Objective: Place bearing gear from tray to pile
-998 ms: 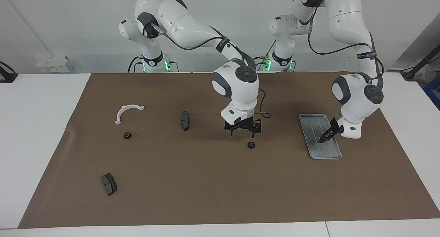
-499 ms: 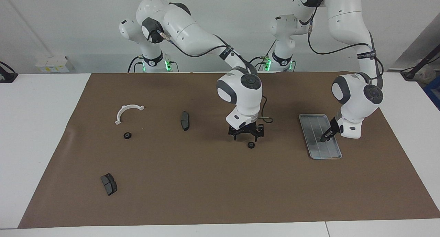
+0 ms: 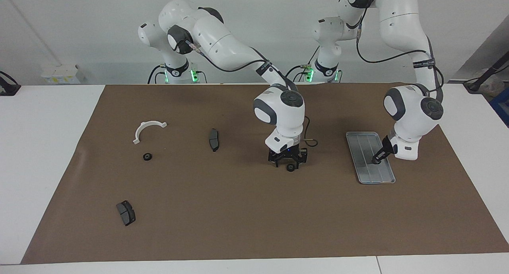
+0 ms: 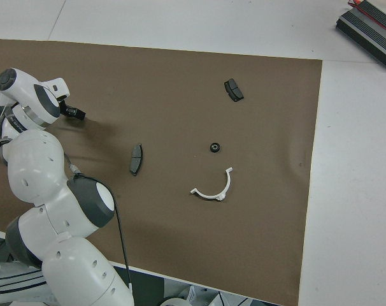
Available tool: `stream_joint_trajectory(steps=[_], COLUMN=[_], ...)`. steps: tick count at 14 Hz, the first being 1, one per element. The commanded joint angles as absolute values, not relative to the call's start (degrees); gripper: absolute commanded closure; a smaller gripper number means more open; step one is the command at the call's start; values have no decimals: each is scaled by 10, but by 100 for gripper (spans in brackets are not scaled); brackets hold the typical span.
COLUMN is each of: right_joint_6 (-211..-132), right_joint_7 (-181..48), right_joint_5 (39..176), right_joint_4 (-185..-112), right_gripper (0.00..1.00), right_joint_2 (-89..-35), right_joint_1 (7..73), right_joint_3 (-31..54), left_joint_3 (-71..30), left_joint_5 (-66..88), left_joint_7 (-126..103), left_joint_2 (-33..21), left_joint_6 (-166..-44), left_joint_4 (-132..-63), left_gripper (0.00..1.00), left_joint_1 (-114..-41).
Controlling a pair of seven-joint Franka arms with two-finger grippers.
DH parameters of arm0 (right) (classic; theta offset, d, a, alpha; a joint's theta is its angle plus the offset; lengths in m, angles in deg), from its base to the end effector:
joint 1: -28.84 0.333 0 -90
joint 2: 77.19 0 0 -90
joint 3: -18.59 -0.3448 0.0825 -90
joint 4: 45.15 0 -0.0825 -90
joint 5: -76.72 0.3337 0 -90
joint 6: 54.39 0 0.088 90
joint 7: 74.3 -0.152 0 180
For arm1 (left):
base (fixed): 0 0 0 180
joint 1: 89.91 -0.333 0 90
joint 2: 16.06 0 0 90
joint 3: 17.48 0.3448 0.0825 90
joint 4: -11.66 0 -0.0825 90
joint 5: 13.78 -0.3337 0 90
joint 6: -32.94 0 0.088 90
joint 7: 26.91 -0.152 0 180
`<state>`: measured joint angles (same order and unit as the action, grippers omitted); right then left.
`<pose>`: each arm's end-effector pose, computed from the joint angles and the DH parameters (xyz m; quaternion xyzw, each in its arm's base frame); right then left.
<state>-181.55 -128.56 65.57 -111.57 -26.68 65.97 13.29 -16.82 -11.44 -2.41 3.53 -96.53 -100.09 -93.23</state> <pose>0.5898 0.4916 0.2790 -0.9921 0.0711 -0.0966 0.0356 0.5802 0.0375 0.3170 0.9658 0.2584 -0.0184 0.0105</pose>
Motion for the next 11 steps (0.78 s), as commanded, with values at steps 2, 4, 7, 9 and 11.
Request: stream_joint_trajectory(steps=[2, 4, 7, 9, 11], right_joint_6=[-1843, -1843, -1842, -1835, -1839], right_joint_7=[-1306, -1305, -1304, -1303, -1303], right_joint_5=[636, 627, 627, 628, 628], right_joint_4=[-1084, -1083, -1080, -1083, -1094], right_gripper=[60, 80, 100, 100, 100], right_joint_2=[-238, -239, -248, -275, -294], right_joint_1=[665, 664, 660, 655, 644], right_joint_3=[142, 142, 148, 147, 148], left_joint_3=[-166, -166, -167, -167, -166], left_joint_5=[-112, -112, -108, -108, -108], left_joint_7=[-33, -27, 12, 79, 187], left_joint_2=[26, 36, 42, 48, 49], left_joint_6=[-981, -979, -980, -979, -980], left_joint_4=[-1010, -985, -964, -956, -952], left_gripper=[94, 96, 96, 96, 95], left_joint_1=[-931, -926, -903, -865, -805])
